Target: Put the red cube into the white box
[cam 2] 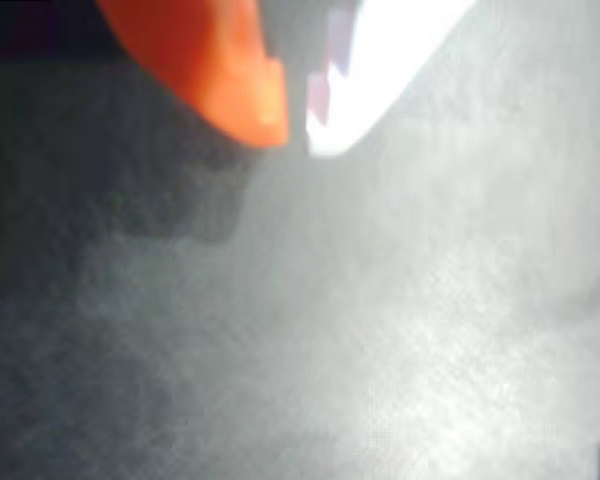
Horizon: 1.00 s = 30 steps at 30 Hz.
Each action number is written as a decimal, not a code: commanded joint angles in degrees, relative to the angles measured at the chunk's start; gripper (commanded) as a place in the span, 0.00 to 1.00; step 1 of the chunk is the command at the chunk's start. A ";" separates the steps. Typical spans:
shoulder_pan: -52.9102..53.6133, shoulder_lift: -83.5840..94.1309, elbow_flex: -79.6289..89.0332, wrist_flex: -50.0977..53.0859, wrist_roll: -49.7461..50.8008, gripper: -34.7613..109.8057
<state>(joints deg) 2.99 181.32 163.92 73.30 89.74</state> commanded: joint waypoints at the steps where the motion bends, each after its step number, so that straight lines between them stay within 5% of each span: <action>1: -0.70 1.85 0.26 2.11 -0.79 0.24; 30: -0.88 1.85 5.36 3.52 -2.37 0.24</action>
<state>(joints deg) 1.93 182.90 169.54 76.73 87.71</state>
